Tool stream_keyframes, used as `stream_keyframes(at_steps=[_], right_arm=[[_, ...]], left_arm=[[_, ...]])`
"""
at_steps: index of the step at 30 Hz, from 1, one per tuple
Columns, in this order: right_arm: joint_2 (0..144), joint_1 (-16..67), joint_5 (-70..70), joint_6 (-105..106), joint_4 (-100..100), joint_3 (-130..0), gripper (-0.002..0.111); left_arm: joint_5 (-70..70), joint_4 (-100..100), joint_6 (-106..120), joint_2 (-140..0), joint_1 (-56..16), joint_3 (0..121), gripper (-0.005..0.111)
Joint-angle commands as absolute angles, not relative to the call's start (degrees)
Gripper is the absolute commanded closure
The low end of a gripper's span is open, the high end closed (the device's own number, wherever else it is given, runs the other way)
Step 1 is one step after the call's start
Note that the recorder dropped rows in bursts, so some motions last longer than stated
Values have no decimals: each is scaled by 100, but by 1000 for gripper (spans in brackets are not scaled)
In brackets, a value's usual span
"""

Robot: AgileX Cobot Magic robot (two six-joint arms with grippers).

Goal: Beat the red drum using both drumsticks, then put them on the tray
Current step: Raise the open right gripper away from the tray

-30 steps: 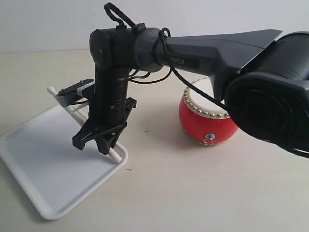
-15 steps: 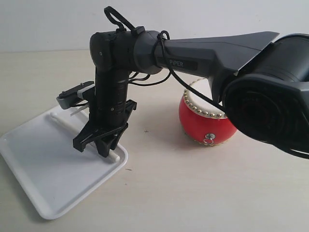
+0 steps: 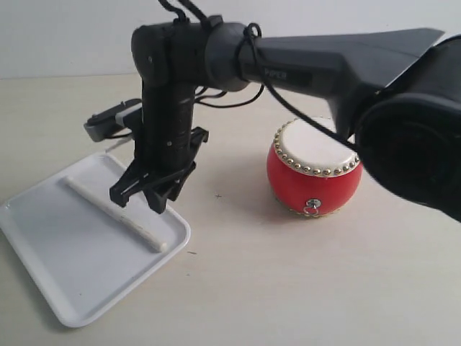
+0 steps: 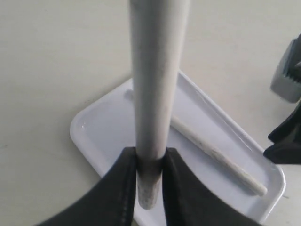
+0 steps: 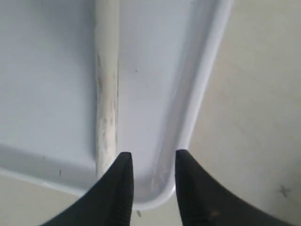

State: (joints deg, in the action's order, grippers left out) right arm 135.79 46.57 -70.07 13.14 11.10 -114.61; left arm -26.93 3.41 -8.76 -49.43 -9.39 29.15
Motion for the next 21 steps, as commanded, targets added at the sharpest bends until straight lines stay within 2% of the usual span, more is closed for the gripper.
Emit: stream_keyframes(at_steps=[1,7,17,21], right_arm=[[12852,4656,-6996,1223,839,-11458,77],[11930,4645,-6962,1210,839,-10852,77],[9694,4486,-4907,1232,1230,-7742,77],[9256,4486,-4304,1232,1571,-6938,77]], left_arm=[[-2728,1154,-324,-5156,-940,2855,107],[-2987,3267,1603,-5829,-940,2855,107],[-3451,4825,2691,-6070,-940,2855,107],[-3583,5748,3059,-6070,-940,2855,107]])
